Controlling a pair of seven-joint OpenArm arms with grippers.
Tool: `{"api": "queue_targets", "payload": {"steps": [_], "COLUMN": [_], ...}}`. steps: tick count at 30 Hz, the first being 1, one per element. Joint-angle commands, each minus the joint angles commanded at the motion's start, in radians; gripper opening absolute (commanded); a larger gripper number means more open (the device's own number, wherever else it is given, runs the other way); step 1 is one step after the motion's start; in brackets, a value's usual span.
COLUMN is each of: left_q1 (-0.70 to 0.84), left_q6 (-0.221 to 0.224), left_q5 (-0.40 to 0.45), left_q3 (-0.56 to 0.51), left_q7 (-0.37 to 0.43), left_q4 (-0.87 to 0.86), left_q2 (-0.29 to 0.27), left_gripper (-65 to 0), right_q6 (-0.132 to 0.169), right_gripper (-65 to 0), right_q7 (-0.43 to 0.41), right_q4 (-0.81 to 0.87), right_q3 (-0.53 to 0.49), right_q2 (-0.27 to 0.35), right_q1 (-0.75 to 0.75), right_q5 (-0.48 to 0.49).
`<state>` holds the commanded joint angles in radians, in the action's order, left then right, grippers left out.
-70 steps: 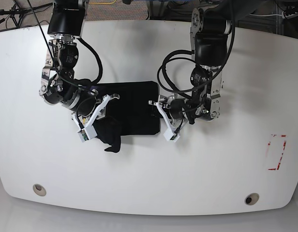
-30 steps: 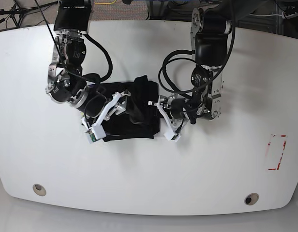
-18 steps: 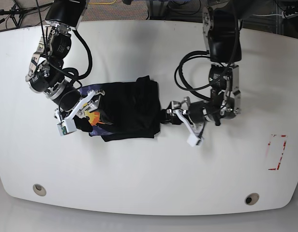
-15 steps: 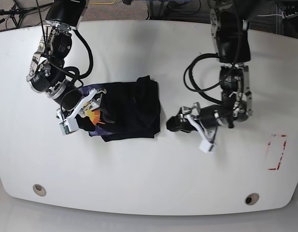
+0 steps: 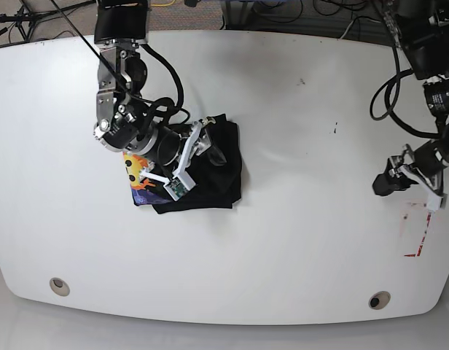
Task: Fold the T-shirt properly
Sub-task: 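Flip the folded bundle over with the right gripper, exposing the sun print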
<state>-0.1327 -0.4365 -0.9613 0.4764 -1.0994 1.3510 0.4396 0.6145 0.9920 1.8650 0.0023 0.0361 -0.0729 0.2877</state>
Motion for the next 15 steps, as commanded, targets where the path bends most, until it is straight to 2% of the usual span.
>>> {"api": "queue_targets", "payload": {"steps": [4,7,10,15], "left_q1": [0.046,0.071,0.089,0.097], "left_q6": [0.000,0.000,0.000,0.000], "left_q5": [-0.028,-0.048,-0.055,-0.055], "left_q3": [0.028,0.034,0.035,0.035], "left_q7": [-0.008,-0.008,-0.006,-0.005], "left_q4": [0.000,0.000,0.000,0.000], "left_q2": [0.020,0.028,0.029,0.029], "left_gripper": [-29.0,-29.0,-29.2,-29.2], "right_q6": [0.003,0.003,-0.002,-0.005], "right_gripper": [-25.4,-27.1,-35.0,-53.6], "right_q7": [-0.011,-0.049,-0.083,-0.117], "right_q4": [-0.015,-0.061,-0.109,-0.166], "right_q3": [-0.014,-0.078,-0.143,-0.212], "right_q2": [-0.008,-0.006,-0.006,-0.009], "right_q1": [-0.021,-0.034,-0.035,-0.037], "right_q5": [-0.089,-0.127,-0.155,-0.180]}}
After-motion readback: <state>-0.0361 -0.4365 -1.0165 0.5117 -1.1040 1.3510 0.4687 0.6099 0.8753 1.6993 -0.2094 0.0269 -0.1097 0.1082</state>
